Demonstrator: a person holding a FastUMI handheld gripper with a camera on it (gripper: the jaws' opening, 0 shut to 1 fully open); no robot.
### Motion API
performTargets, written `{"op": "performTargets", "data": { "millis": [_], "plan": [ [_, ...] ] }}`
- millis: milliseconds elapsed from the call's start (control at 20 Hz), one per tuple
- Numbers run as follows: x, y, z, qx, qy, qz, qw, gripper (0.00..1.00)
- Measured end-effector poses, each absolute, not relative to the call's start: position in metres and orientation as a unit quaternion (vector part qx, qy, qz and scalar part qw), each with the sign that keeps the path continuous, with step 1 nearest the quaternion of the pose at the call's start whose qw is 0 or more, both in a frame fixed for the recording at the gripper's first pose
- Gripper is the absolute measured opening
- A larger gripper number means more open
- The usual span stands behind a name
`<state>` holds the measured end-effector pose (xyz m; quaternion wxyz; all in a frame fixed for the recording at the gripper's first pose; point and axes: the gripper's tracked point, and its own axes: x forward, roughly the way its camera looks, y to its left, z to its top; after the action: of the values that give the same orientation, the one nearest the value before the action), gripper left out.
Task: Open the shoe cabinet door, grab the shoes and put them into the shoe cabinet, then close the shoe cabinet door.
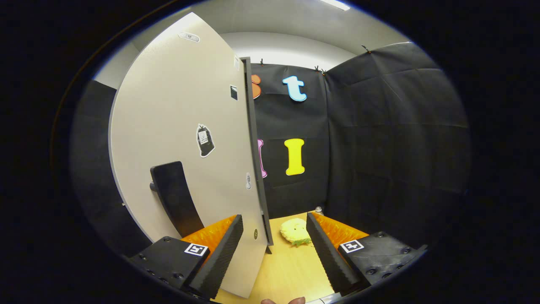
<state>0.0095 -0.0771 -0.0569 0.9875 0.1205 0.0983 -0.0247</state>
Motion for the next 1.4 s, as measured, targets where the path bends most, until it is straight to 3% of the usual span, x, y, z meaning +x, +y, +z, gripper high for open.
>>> {"op": "performTargets", "data": {
  "millis": [750,1400],
  "plan": [
    [0.043,0.095,-0.038,0.121,0.114,0.108,0.98,0.98],
    [0.038,0.074,-0.027,0.112,0.094,0.087,0.985,0.98]
  ]
}}
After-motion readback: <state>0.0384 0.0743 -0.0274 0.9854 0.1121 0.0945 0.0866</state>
